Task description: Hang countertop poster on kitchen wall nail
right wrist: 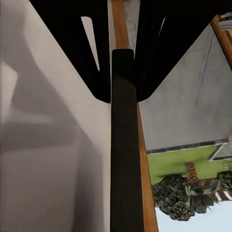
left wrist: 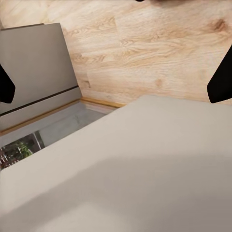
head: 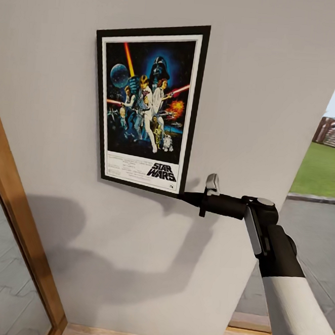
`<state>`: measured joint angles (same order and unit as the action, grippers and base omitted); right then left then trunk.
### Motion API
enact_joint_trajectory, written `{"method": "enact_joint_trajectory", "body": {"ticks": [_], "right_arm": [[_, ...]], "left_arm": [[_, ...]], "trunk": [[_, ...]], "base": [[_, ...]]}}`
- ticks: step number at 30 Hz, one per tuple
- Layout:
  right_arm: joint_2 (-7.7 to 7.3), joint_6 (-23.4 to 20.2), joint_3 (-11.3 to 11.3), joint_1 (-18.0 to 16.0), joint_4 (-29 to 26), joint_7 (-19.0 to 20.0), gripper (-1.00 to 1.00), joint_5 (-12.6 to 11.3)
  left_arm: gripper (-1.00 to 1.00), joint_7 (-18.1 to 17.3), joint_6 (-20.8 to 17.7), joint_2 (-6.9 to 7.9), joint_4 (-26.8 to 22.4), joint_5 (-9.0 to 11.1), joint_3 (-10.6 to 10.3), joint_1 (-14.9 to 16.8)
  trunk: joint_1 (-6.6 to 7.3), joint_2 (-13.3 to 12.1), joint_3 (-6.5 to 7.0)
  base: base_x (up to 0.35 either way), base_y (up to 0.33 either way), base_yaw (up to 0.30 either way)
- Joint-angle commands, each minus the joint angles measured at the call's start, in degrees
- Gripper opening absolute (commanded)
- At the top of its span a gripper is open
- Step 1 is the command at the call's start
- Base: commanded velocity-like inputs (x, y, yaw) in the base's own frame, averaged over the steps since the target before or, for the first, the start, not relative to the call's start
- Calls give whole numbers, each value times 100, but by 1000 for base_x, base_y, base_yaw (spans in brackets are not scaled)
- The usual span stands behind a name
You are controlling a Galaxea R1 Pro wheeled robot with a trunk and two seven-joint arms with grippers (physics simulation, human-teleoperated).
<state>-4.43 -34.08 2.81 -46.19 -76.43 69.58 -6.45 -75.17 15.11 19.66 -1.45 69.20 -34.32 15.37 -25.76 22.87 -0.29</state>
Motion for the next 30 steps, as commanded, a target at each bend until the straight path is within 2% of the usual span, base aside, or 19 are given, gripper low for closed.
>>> {"method": "enact_joint_trajectory", "body": {"ticks": [1,4,12,28,30], "right_arm": [[-5,-60,9,-2,0,-2,-100,-54],[-5,-61,9,-4,-2,-5,-100,-52],[-3,-64,-4,4,-30,-107,-100,-245],[-3,-64,-4,4,-30,-107,-100,-245],[1,-67,-7,4,-13,-73,-100,-171]], "left_arm": [[100,-6,36,2,-2,44,-48,1],[100,-6,36,3,-3,44,-48,1],[100,-16,29,-4,-14,76,-44,-8],[100,-16,29,-4,-14,76,-44,-8],[100,-13,28,9,-14,76,-46,-8]], "trunk": [[-2,5,-3],[-2,5,-3],[-3,5,-3],[-3,5,-3],[-3,5,-3]], "base": [[13,0,0],[7,0,0],[0,0,0],[0,0,0],[0,0,0]]}}
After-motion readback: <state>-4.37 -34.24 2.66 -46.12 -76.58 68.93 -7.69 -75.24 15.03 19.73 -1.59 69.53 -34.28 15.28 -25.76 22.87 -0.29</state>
